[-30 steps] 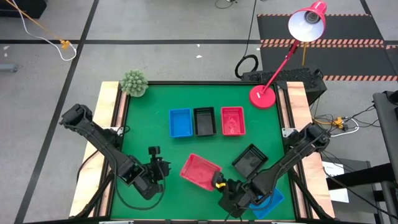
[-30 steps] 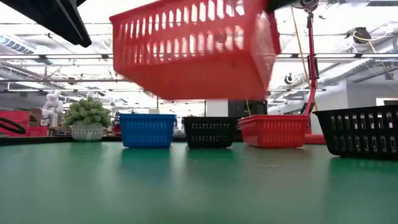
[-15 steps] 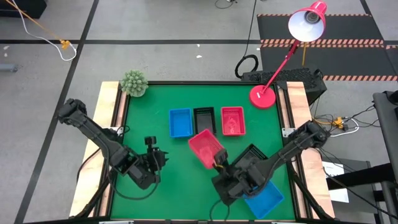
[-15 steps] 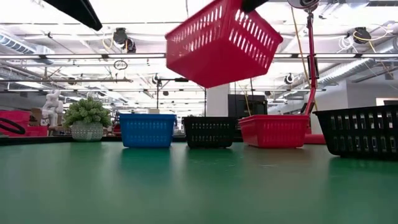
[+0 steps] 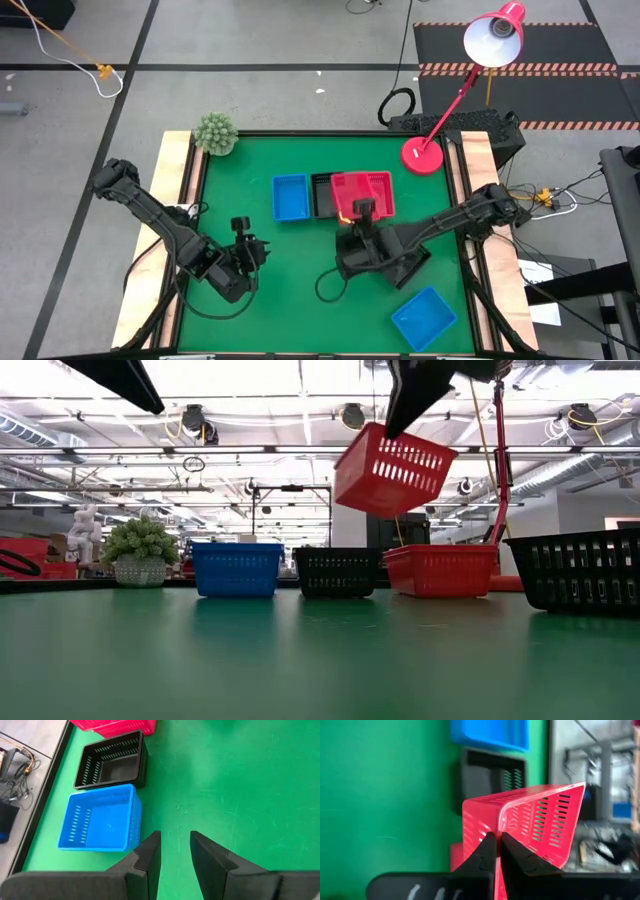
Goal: Stack baskets by color
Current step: Stack the bottom red bin on top of the top red bin
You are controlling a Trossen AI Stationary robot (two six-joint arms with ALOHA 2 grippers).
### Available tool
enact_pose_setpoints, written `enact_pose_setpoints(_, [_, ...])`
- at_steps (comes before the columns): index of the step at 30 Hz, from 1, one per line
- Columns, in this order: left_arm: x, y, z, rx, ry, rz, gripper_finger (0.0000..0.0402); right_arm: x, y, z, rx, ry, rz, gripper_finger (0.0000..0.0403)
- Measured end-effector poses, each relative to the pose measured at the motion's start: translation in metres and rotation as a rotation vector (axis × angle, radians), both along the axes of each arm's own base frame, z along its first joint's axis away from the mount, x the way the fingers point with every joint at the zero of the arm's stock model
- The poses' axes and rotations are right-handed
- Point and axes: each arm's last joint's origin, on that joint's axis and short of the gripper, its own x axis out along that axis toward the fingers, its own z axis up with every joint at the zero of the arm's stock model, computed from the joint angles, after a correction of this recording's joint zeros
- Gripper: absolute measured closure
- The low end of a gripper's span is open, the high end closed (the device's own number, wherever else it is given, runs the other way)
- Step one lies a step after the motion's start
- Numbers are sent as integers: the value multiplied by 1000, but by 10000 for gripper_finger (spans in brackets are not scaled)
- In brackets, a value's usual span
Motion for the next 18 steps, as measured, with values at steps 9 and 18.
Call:
enact_pose_setpoints(9, [-1,1,0,6,8,3,295,-5,-25,2,-116,-31,-182,400])
enact_pose_setpoints(18, [-1,1,0,14,13,-3,295,-6,-33,-1,-95,-40,-269,399])
